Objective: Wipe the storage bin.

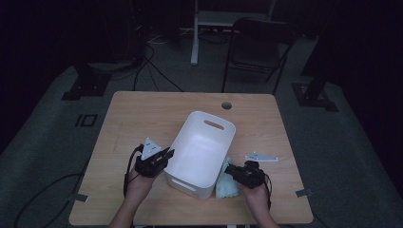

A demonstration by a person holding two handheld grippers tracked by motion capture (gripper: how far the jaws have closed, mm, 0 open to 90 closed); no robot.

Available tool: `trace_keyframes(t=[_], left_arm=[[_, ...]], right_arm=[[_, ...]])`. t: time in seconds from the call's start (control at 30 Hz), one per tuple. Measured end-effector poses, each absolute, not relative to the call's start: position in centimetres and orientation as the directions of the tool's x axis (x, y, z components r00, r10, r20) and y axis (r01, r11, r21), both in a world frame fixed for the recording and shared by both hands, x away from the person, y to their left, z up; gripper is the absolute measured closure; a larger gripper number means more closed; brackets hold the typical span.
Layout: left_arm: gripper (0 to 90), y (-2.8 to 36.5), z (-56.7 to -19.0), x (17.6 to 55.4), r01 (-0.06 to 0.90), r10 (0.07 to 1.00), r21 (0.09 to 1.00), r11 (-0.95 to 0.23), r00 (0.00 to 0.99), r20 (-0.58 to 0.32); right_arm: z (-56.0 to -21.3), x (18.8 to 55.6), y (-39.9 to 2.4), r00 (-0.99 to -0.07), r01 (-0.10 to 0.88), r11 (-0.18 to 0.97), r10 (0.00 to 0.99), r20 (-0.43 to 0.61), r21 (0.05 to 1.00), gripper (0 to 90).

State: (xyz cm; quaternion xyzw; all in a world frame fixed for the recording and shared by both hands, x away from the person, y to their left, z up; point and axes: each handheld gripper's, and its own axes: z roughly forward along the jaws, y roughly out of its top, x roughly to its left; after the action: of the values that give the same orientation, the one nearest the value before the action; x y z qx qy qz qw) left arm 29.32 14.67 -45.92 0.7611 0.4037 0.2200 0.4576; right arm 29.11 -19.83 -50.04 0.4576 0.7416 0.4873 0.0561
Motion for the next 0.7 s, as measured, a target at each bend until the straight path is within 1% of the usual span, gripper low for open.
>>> trace_keyframes(t=[0.3, 0.7], left_arm=[[81.7, 14.5, -45.9, 29.3, 0.411, 0.818, 0.874, -0.258, 0.575, -0.03], [81.6, 14.5, -45.9, 29.3, 0.41, 0.817, 0.875, -0.258, 0.576, -0.03]], right_arm=[[-51.4, 30.0, -19.9, -0.546, 0.655, 0.109, 0.752, 0.369, 0.747, 81.4], [-53.1, 31.0, -19.8, -0.52, 0.68, 0.128, 0.778, 0.352, 0.722, 81.4]])
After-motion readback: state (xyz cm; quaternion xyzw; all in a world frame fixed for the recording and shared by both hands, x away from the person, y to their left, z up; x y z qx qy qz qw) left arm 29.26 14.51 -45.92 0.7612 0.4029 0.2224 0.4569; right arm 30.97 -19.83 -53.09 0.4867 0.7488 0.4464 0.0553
